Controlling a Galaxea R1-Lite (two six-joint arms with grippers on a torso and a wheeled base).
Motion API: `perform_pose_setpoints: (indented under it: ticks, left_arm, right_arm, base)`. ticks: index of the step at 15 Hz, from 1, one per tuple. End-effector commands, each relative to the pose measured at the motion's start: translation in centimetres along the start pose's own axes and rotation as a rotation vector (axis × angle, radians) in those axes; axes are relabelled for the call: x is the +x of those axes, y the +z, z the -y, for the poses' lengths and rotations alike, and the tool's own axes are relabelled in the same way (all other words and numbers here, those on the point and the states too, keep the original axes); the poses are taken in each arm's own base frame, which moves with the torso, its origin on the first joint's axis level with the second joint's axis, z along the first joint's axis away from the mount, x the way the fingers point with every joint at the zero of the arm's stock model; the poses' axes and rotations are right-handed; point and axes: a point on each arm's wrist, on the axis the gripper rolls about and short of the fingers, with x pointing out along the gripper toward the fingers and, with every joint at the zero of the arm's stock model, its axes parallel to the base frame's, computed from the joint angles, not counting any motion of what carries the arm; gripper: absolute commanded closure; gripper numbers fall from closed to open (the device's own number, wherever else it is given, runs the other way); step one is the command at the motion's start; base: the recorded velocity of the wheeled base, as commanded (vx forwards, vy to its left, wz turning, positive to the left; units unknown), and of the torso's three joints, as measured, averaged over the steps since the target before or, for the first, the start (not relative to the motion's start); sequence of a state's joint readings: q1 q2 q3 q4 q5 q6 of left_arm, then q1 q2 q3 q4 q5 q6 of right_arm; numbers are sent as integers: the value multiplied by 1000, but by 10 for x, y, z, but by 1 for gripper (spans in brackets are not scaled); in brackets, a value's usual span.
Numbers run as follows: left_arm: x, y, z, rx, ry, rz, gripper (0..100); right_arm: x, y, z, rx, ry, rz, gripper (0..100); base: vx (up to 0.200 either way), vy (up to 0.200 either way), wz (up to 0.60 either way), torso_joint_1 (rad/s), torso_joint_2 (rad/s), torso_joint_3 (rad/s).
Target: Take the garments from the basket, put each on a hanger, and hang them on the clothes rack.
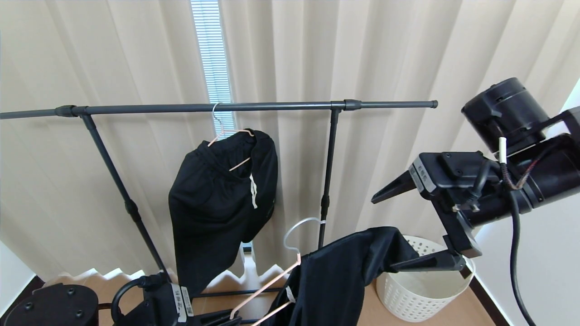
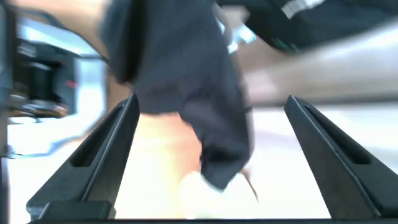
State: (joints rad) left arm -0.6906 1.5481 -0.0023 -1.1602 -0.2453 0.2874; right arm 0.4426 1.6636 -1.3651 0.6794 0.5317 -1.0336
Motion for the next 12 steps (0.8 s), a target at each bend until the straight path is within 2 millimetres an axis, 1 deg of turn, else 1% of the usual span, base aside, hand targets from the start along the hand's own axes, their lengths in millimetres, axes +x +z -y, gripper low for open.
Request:
perform_pose_setpoints:
  ticks: [1, 3, 6, 7, 9, 10, 12]
  left_arm:
    - [0, 0, 3, 6, -14, 2, 100]
    - [0, 1, 3, 8, -18, 4, 100]
    - [0, 1, 3, 8, -18, 4, 100]
    - [0, 1, 3, 8, -18, 4, 100]
    - [0, 1, 3, 8, -18, 4, 100]
    - [0, 1, 3, 9, -18, 7, 100]
    - [0, 3, 3, 13, -16, 25, 100]
  right_arm:
    - [28, -12, 18, 48, 74, -7, 0]
    - [36, -14, 20, 57, 108, 13, 0]
    - [54, -22, 25, 78, 146, -5, 0]
    - [56, -23, 26, 75, 143, 0, 0]
    - [58, -22, 27, 66, 133, 7, 0]
    - [61, -16, 25, 44, 140, 17, 0]
    - [64, -12, 23, 35, 151, 19, 0]
  base:
    - [0, 0, 0, 0, 0, 0]
    - [0, 0, 0, 0, 0, 0]
    - [0, 0, 0, 0, 0, 0]
    - [0, 0, 0, 0, 0, 0]
    - [0, 0, 0, 0, 0, 0]
    - [0, 0, 0, 0, 0, 0]
    - [0, 0, 0, 0, 0, 0]
